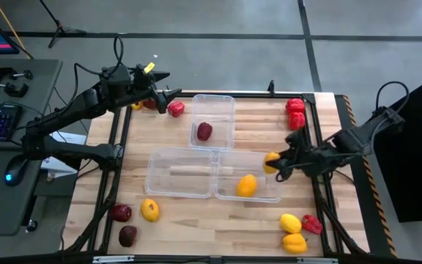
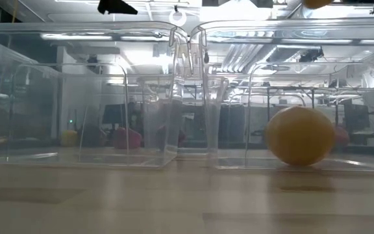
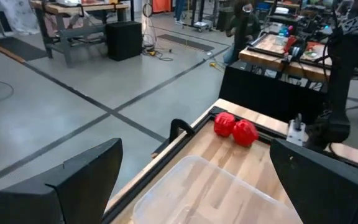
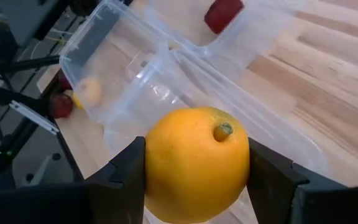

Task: Sort produce into baskets
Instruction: Put the bottom right lemon into the middle right transparent bin, then put the red bell pepper into the middle left transparent bin

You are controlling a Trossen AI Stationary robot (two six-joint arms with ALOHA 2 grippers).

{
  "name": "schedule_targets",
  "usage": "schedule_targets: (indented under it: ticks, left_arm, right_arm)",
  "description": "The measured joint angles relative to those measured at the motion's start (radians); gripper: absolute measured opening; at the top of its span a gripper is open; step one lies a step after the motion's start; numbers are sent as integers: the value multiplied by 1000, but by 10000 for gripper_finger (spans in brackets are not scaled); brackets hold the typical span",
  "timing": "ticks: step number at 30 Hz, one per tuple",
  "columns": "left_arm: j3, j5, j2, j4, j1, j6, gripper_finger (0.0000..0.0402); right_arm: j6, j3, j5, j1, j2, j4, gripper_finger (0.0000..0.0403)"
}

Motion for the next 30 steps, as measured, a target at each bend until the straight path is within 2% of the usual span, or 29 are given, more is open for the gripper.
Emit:
schedule_targets:
  ticks: [3, 12, 17, 24, 26, 28, 30]
  left_arm:
    - [0, 0, 0, -2, 0, -19, 397]
    - [0, 3, 0, -10, 0, -128, 397]
    - [0, 26, 0, -10, 0, -156, 397]
    - [0, 56, 0, -9, 0, -164, 397]
    - [0, 54, -3, -9, 0, -211, 397]
    - [25, 33, 2, -53, 6, -279, 397]
    - [89, 7, 33, -164, 38, -302, 397]
  right_arm:
    - [-15, -22, -3, -25, 20, 57, 201]
    - [-10, -23, 21, -33, 88, 73, 247]
    - [-27, -23, -53, -40, 128, 84, 272]
    - [-110, -23, -169, -95, 143, 85, 356]
    - [-117, -23, -200, -126, 127, 88, 372]
    - [-124, -16, -208, -158, 103, 91, 380]
    - [-149, -5, -190, -186, 79, 94, 382]
